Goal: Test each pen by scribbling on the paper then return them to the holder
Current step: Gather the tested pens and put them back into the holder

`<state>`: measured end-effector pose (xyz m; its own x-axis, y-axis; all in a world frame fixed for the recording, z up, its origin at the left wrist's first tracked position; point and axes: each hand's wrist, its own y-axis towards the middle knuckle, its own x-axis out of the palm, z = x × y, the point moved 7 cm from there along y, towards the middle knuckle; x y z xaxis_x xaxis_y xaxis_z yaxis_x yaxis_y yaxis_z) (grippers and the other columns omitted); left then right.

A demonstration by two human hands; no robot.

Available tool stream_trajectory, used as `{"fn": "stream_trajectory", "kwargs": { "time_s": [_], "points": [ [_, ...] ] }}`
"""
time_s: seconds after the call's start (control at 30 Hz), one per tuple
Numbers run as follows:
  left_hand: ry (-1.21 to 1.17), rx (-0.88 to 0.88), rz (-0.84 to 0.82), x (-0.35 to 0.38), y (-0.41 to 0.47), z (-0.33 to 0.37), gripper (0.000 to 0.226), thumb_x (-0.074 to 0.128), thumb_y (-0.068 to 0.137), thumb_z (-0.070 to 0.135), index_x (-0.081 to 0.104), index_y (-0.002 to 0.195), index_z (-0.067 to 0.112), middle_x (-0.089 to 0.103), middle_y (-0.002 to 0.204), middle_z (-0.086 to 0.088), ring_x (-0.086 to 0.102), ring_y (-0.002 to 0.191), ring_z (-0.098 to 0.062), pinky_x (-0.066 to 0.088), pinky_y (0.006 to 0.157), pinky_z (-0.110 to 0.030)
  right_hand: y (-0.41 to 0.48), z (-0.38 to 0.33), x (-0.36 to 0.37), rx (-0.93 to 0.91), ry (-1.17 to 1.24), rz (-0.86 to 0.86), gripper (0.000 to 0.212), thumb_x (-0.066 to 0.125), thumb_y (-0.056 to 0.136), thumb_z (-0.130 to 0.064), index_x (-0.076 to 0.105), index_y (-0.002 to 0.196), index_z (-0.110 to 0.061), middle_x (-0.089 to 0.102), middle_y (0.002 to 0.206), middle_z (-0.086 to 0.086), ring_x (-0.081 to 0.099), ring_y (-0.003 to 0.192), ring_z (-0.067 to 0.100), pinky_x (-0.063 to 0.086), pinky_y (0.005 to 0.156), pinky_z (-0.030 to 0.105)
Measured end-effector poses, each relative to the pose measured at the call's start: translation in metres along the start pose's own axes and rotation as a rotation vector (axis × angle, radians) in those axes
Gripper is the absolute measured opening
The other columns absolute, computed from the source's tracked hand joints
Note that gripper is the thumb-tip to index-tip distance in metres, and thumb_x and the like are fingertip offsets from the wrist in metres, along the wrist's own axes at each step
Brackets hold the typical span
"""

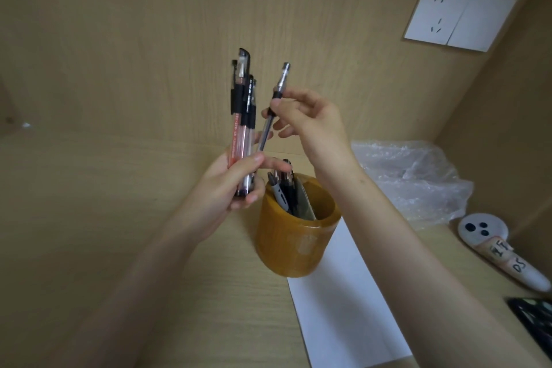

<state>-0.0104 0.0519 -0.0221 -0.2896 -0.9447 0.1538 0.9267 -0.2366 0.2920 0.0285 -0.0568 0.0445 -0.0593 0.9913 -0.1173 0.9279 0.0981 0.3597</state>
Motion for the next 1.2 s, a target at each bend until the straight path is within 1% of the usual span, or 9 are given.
{"fn": "stream_trajectory", "kwargs": {
  "time_s": [0.1, 0.2, 0.5, 0.63, 0.77, 0.87, 1.0, 1.1, 1.2],
  "points": [
    [-0.055, -0.013, 0.047, -0.005, 0.001, 0.000, 0.028, 0.039, 0.095, 0.020, 0.042, 0.122, 0.014, 0.069, 0.105, -0.010, 0.046, 0.043, -0.009, 0.029, 0.033, -0.013, -0.004, -0.005, -0.012, -0.052, 0.117, 0.091, 0.019, 0.057, 0.092, -0.007, 0.056, 0.111, -0.004, 0.069, 0.079, 0.000, 0.064, 0.067, 0.006, 0.055, 0.068, 0.023],
    [-0.045, -0.015, 0.079, -0.010, 0.001, -0.002, 0.028, 0.038, 0.096, 0.018, 0.044, 0.123, 0.010, 0.069, 0.103, -0.008, 0.042, 0.042, -0.009, 0.026, 0.034, -0.015, -0.006, -0.014, -0.034, -0.095, 0.161, 0.207, 0.018, 0.058, 0.091, -0.005, 0.053, 0.108, -0.003, 0.068, 0.075, 0.001, 0.063, 0.063, 0.009, 0.055, 0.060, 0.024],
    [-0.021, 0.005, 0.098, -0.011, 0.002, -0.007, 0.028, 0.039, 0.097, 0.013, 0.050, 0.122, 0.017, 0.052, 0.089, 0.002, 0.035, 0.041, -0.004, 0.020, 0.035, -0.015, -0.024, -0.013, -0.051, -0.064, 0.044, 0.140, 0.017, 0.048, 0.091, 0.002, 0.057, 0.104, -0.005, 0.056, 0.080, 0.008, 0.056, 0.059, 0.016, 0.050, 0.052, 0.025],
    [-0.063, 0.019, 0.034, -0.006, 0.003, -0.007, 0.030, 0.036, 0.098, 0.015, 0.047, 0.125, 0.015, 0.045, 0.069, 0.004, 0.032, 0.041, -0.005, 0.020, 0.035, -0.017, -0.029, -0.002, -0.046, -0.024, -0.234, 0.024, 0.016, 0.051, 0.089, -0.002, 0.059, 0.098, -0.012, 0.054, 0.074, 0.007, 0.052, 0.052, 0.008, 0.045, 0.049, 0.024],
    [-0.100, 0.033, 0.005, -0.004, 0.002, -0.005, 0.027, 0.036, 0.097, 0.016, 0.049, 0.120, 0.012, 0.036, 0.059, 0.003, 0.031, 0.040, -0.006, 0.023, 0.039, -0.018, -0.034, 0.015, -0.035, 0.033, -0.516, -0.144, 0.010, 0.060, 0.087, -0.017, 0.067, 0.094, -0.020, 0.064, 0.081, -0.004, 0.059, 0.068, 0.011, 0.047, 0.061, 0.026],
    [-0.131, 0.017, -0.014, -0.003, 0.002, -0.004, 0.026, 0.036, 0.097, 0.016, 0.051, 0.118, 0.013, 0.033, 0.056, 0.004, 0.029, 0.040, -0.006, 0.024, 0.039, -0.018, -0.035, 0.017, -0.038, 0.042, -0.621, -0.144, 0.012, 0.062, 0.088, -0.033, 0.071, 0.090, -0.026, 0.067, 0.084, -0.012, 0.056, 0.069, 0.001, 0.043, 0.061, 0.014],
    [-0.098, 0.012, -0.014, -0.003, 0.002, -0.006, 0.025, 0.035, 0.097, 0.014, 0.051, 0.117, 0.015, 0.033, 0.055, 0.005, 0.029, 0.039, -0.006, 0.024, 0.040, -0.018, -0.031, 0.008, -0.040, 0.020, -0.542, -0.080, 0.027, 0.062, 0.087, -0.044, 0.072, 0.082, -0.019, 0.067, 0.078, 0.002, 0.055, 0.066, 0.009, 0.043, 0.060, 0.023],
    [-0.073, -0.010, -0.017, -0.002, 0.003, -0.011, 0.027, 0.038, 0.095, 0.017, 0.051, 0.119, 0.015, 0.032, 0.056, 0.005, 0.030, 0.040, -0.006, 0.020, 0.044, -0.023, -0.020, 0.013, -0.035, 0.026, -0.508, -0.064, 0.027, 0.068, 0.084, -0.041, 0.069, 0.085, -0.014, 0.067, 0.080, -0.002, 0.059, 0.073, 0.005, 0.048, 0.070, 0.022],
    [-0.084, -0.027, -0.023, -0.001, 0.003, -0.014, 0.029, 0.040, 0.094, 0.019, 0.050, 0.120, 0.014, 0.032, 0.056, 0.005, 0.030, 0.040, -0.006, 0.022, 0.043, -0.021, -0.012, 0.031, -0.030, 0.100, -0.523, -0.133, 0.031, 0.075, 0.080, -0.030, 0.061, 0.104, -0.017, 0.066, 0.102, -0.002, 0.063, 0.094, 0.012, 0.053, 0.087, 0.031]
  ]
}}
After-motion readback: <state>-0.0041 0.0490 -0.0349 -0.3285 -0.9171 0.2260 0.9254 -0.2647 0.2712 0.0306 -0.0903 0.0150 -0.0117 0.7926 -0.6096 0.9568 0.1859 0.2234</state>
